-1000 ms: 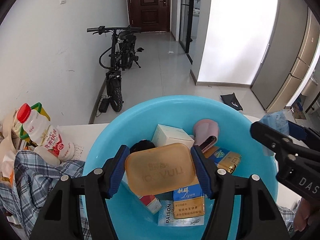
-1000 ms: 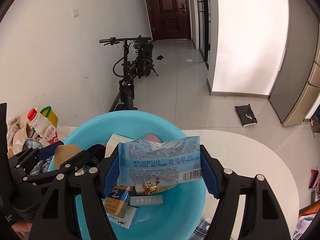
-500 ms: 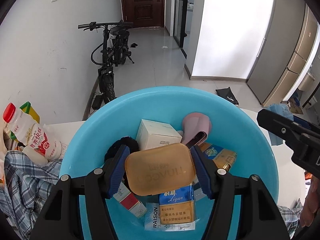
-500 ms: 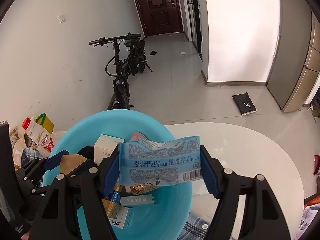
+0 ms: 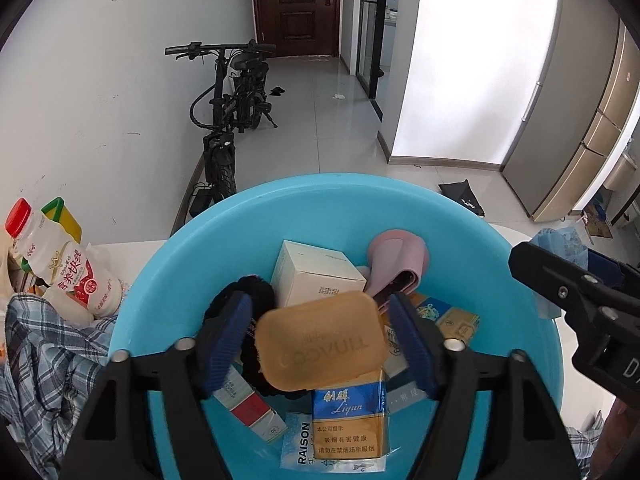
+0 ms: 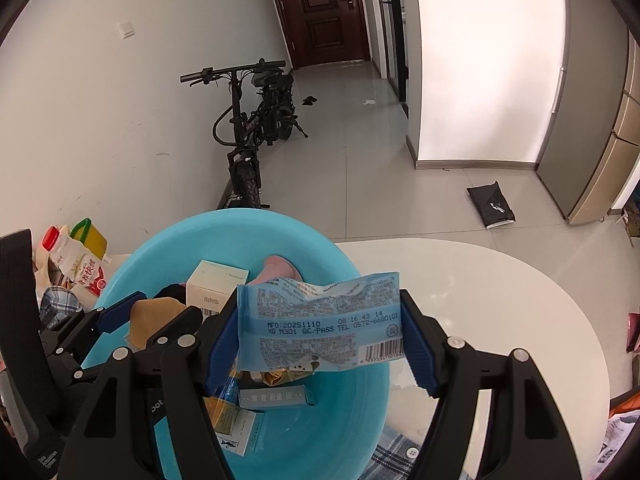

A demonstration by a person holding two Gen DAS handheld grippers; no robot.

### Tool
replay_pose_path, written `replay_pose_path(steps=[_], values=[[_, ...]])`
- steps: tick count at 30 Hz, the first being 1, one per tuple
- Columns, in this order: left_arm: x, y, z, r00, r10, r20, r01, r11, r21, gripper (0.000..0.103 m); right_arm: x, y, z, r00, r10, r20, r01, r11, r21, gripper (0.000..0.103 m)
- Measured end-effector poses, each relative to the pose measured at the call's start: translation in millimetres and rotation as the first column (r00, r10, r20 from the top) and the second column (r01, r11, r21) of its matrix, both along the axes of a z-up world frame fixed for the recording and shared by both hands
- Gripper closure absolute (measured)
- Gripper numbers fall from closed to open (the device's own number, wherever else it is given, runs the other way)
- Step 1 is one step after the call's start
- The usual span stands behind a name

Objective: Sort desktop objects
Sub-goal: 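Lower both held items into the basin and open the left tool, then open the right tool to drop the blue packet into the basin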

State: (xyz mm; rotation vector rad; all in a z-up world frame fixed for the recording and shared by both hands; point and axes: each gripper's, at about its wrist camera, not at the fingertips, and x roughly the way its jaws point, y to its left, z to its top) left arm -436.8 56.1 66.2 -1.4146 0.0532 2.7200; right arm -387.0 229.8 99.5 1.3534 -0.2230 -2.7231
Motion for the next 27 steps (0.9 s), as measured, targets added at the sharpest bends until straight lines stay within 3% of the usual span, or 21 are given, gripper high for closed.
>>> replay_pose_path(steps=[1, 6, 12, 16, 23, 27], values=[[1, -1, 1, 1.000, 0.005, -0.011, -0.005, 1.000, -0.001, 0.004, 0, 0, -1, 1.000, -0.001, 0.000, 0.001, 1.000, -0.001, 0.033], [13, -8, 11, 0.996, -0.025, -0.080, 0.028, 0.999, 0.045, 0.003, -1, -3, -2, 1.000, -0.007, 0.003, 0.007, 1.000, -0.011, 0.033], [16, -12, 11, 0.996, -0.048, -0.069, 0.048, 0.999, -0.001, 0.003, 1, -8, 4, 1.000, -0.003, -0.009, 0.003, 1.000, -0.003, 0.033], [18, -23, 7, 0.996, -0.056, -0.067, 0.051, 0.996, -0.071, 0.003, 3, -15, 7, 1.000, 0.014, -0.015, -0.014, 1.000, 0.016, 0.033], [22, -54, 14, 0.997, -0.005, -0.075, 0.006, 1.000, 0.010, 0.003, 0, -22, 3, 1.000, 0.015, -0.008, -0.015, 1.000, 0.009, 0.033], [23, -61, 14, 0.997, 0.000, -0.073, 0.001, 1.000, 0.008, 0.003, 0, -27, -2, 1.000, 0.016, 0.001, -0.016, 1.000, 0.017, 0.033]])
